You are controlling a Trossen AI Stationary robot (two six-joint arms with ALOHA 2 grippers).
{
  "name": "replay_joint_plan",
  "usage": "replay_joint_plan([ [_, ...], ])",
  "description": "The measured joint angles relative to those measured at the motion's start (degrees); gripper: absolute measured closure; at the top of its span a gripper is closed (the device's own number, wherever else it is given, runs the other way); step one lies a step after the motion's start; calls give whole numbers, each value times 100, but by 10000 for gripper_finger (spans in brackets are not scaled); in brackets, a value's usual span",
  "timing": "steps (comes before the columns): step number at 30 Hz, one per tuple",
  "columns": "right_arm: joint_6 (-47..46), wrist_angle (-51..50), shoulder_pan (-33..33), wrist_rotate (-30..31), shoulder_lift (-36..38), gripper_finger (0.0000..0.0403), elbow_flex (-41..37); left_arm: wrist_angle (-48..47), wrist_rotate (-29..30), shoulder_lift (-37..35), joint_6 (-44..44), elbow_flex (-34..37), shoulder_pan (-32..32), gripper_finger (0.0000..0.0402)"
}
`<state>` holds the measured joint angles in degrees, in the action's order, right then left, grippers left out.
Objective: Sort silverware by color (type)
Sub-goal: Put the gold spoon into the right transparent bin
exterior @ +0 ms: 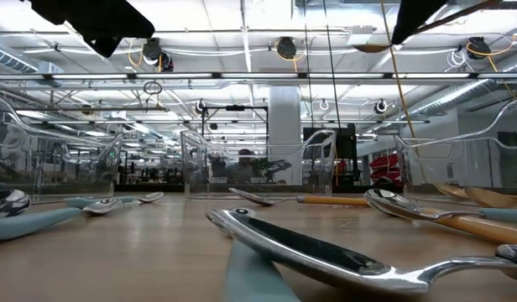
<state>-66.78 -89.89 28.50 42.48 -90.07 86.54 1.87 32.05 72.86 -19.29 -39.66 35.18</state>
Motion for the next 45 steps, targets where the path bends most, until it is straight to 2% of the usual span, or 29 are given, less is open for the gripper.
replay_joint_plan([
  [7, -504, -19, 2, -132, 290, 397, -758, 11, 0, 0, -7, 0, 0, 401],
  [14, -1024, 7, 1, -253, 952, 397, -1595, 12, 0, 0, 9, 0, 0, 401],
  [27, -1349, 1912, -39, -363, 2427, 397, -3962, 22, 0, 0, 57, 0, -97, 401],
  [36, -1506, 2614, -200, -279, 2586, 397, -4905, 33, 0, 0, 76, 0, -223, 401],
  [45, -1506, 3237, -217, -358, 2586, 396, -5286, 49, 0, 0, 114, 0, -221, 401],
])
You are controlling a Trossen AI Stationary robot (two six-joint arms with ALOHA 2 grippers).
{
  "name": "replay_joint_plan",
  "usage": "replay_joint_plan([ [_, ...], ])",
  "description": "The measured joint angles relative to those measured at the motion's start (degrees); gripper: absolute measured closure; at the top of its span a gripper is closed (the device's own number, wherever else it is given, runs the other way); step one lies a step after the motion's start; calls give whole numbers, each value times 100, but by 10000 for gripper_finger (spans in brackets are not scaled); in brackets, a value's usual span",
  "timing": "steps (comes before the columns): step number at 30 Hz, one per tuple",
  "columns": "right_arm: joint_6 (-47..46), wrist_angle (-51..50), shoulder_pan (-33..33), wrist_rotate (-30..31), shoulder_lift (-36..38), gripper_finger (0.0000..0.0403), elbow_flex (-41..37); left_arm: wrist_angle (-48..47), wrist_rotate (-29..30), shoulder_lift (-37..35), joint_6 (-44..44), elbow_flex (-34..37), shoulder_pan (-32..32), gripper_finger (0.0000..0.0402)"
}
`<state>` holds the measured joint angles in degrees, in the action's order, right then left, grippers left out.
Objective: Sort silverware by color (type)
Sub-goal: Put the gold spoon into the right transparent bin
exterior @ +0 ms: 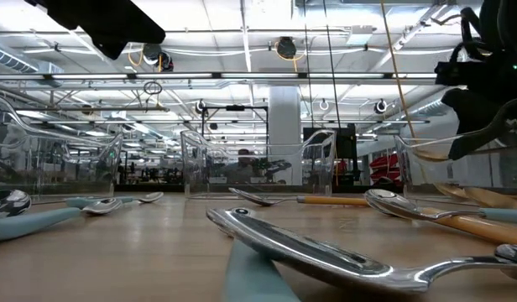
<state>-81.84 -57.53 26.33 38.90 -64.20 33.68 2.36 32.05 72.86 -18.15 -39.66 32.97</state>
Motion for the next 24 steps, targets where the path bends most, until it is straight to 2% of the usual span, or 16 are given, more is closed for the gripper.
replay_joint_plan([
  [24, 2, 885, 0, -236, -4, 395, -635, 9, 0, 0, -9, 0, 0, 401],
])
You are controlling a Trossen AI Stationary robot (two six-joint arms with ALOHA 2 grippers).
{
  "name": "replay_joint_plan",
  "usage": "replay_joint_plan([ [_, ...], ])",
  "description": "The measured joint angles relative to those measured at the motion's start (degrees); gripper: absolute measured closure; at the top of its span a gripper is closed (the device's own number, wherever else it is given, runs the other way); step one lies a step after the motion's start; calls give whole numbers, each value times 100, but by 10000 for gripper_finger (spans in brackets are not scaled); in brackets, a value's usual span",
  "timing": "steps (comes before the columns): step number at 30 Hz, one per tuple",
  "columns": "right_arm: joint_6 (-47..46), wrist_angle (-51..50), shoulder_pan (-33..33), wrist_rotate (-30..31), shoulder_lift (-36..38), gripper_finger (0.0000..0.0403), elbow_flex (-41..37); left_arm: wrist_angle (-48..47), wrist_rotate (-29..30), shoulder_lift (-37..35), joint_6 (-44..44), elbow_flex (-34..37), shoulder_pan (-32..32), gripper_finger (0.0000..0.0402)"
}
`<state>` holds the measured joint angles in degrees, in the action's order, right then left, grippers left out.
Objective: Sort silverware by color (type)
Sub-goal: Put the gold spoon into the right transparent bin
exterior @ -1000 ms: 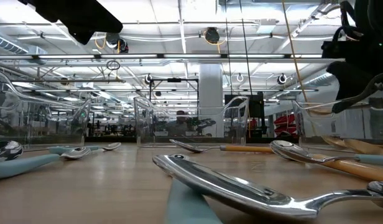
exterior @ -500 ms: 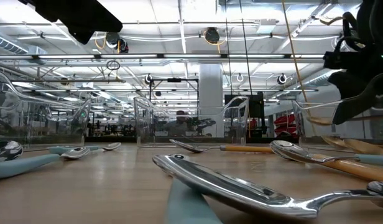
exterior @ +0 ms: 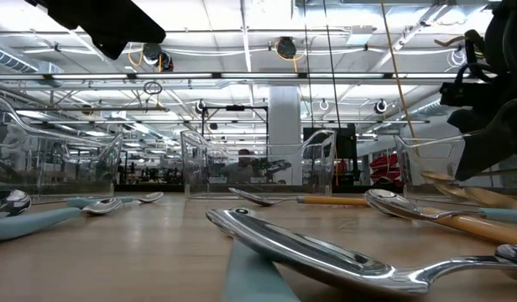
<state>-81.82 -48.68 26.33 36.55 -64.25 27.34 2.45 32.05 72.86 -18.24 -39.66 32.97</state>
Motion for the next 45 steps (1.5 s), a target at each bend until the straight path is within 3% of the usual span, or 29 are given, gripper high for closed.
replay_joint_plan([
  [15, 40, 207, 0, -22, 4, 393, -186, -1, 2, 0, -2, 0, 0, 401],
  [30, 18, 207, 0, -38, 2, 349, -191, -3, 2, 0, 0, 0, 0, 401],
  [45, 26, 8, 2, -88, -4, 348, 17, -5, 2, 0, 0, 0, 0, 401],
])
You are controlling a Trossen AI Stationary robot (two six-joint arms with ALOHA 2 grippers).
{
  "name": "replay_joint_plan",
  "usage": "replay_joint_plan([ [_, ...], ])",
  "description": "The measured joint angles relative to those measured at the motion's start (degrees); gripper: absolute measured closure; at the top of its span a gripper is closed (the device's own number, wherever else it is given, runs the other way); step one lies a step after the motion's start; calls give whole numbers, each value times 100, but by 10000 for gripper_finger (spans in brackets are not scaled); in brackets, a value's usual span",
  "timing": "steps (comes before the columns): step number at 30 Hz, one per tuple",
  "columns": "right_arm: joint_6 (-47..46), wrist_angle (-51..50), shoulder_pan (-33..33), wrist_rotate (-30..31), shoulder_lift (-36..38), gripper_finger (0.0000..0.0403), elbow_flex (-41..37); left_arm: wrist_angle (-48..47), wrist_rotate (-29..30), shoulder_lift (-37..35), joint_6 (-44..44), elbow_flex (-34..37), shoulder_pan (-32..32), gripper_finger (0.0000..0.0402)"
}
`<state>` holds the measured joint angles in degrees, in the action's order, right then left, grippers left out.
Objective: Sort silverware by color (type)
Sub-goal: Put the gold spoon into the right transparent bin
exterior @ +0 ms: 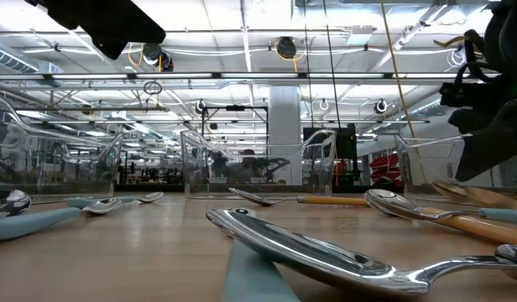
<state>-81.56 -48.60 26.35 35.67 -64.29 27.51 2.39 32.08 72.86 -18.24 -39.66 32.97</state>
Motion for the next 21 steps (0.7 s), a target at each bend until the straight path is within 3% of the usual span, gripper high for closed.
replay_joint_plan([
  [15, -9, -36, -2, 30, 4, 347, 9, -7, 11, 0, -1, 0, 0, 401],
  [21, -58, -150, -1, 39, 36, 325, 13, -32, 192, 2, -113, 0, -2, 396],
])
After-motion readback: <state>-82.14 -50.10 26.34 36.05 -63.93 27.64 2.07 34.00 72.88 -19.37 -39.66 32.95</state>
